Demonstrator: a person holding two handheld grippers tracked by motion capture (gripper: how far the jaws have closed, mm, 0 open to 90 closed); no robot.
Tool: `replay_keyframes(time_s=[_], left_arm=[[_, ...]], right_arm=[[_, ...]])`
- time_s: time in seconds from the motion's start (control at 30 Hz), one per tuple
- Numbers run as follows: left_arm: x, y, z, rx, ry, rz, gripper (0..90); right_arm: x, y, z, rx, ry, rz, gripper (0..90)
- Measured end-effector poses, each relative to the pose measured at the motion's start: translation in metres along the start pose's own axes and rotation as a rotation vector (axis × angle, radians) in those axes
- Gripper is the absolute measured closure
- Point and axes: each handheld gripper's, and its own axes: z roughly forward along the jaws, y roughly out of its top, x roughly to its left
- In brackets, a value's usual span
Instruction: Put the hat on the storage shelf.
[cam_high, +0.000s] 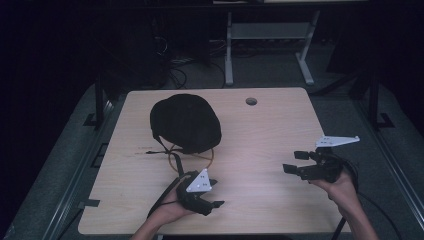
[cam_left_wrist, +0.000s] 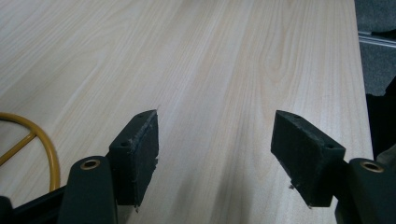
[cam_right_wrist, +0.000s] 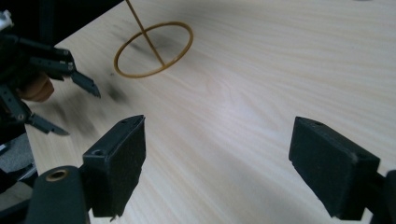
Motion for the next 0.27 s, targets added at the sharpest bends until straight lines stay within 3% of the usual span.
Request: replay_keyframes(time_s=[0.27], left_arm=[[-0.001,0.001,0.001,-0.004,-0.005,-0.001,32.0]], right_arm=[[0.001,-0.027,-0.005,0.028,-0.017,0.000,18.1]])
